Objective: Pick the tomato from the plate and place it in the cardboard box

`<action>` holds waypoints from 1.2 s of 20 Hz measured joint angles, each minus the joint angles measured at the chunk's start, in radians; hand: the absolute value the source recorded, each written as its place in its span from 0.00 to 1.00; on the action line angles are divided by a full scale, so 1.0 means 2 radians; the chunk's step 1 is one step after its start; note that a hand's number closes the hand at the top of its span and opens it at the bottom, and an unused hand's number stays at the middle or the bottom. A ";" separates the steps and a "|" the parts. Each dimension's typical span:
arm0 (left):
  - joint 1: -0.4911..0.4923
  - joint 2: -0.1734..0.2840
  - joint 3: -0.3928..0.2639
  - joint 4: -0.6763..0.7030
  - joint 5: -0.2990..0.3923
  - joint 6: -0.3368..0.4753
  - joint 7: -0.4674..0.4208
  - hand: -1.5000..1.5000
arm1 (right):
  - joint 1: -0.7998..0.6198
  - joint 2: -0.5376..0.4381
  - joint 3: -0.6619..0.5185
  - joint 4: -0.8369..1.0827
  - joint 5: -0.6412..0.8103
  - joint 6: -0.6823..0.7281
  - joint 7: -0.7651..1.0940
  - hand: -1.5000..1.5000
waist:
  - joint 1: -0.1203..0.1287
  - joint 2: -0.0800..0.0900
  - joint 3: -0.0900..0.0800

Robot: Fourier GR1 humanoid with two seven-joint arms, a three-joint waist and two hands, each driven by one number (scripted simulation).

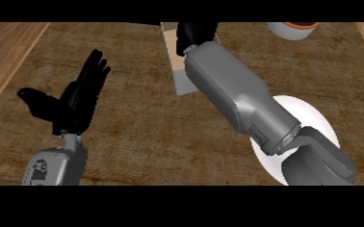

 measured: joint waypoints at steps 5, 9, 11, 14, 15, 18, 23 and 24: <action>0.003 0.004 0.006 -0.004 0.003 -0.001 0.000 0.50 | -0.003 -0.001 -0.017 -0.024 -0.004 -0.107 -0.022 0.00 | -0.005 -0.003 0.000; 0.005 0.005 0.010 -0.006 0.005 0.001 0.001 0.50 | 0.004 -0.001 -0.058 -0.052 -0.039 -0.178 -0.045 0.00 | -0.011 -0.004 0.001; 0.011 0.002 0.008 -0.004 0.002 0.002 -0.005 0.50 | 0.011 -0.001 -0.080 -0.072 -0.061 -0.212 -0.062 0.00 | -0.012 -0.003 0.001; 0.017 0.002 0.006 -0.008 0.001 0.002 -0.004 0.50 | 0.028 -0.002 -0.101 -0.104 -0.098 -0.253 -0.093 0.00 | -0.015 -0.006 0.001; 0.015 0.005 0.011 -0.008 0.004 0.001 -0.002 0.50 | 0.040 -0.002 -0.105 -0.115 -0.108 -0.268 -0.105 0.00 | -0.017 -0.006 0.001; 0.013 0.008 0.017 -0.010 0.005 0.004 0.001 0.50 | 0.060 -0.002 -0.112 -0.133 -0.142 -0.298 -0.143 0.00 | -0.022 -0.007 0.001; 0.020 0.010 0.024 -0.011 0.010 0.003 0.000 0.50 | 0.100 -0.002 -0.104 -0.161 -0.188 -0.341 -0.202 0.00 | -0.031 -0.011 0.001; 0.023 0.009 0.024 -0.009 0.009 0.004 -0.003 0.50 | 0.105 -0.002 -0.101 -0.168 -0.196 -0.348 -0.209 0.00 | -0.033 -0.011 0.001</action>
